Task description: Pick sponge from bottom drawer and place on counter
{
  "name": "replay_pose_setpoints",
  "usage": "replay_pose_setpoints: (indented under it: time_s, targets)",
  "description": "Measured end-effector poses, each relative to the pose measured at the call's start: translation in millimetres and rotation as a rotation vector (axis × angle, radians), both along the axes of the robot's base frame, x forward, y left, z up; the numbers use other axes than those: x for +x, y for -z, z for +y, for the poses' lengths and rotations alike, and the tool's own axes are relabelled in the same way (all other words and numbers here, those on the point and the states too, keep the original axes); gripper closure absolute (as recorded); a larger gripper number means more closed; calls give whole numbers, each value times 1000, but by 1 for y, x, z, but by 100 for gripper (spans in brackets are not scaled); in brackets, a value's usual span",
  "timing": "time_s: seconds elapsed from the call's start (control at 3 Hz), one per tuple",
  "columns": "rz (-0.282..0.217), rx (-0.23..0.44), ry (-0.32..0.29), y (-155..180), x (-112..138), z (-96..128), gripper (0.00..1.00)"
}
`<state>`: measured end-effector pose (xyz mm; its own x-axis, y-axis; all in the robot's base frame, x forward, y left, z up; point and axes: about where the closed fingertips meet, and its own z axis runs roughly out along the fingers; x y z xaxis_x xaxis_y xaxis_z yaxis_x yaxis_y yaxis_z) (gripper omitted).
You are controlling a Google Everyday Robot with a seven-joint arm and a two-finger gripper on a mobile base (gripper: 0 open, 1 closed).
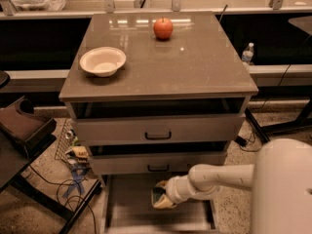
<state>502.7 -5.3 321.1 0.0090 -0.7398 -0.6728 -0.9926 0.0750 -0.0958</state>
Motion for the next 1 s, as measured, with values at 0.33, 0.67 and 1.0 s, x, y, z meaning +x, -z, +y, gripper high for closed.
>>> replay_pose_setpoints:
  time_s: [0.33,0.67,1.0]
  targets:
    - [-85,64,8,-79,-23,-14,100]
    - [-128,99,23,-126,-38,-22,100]
    - [-166,92,93,-201,-30,-36,100]
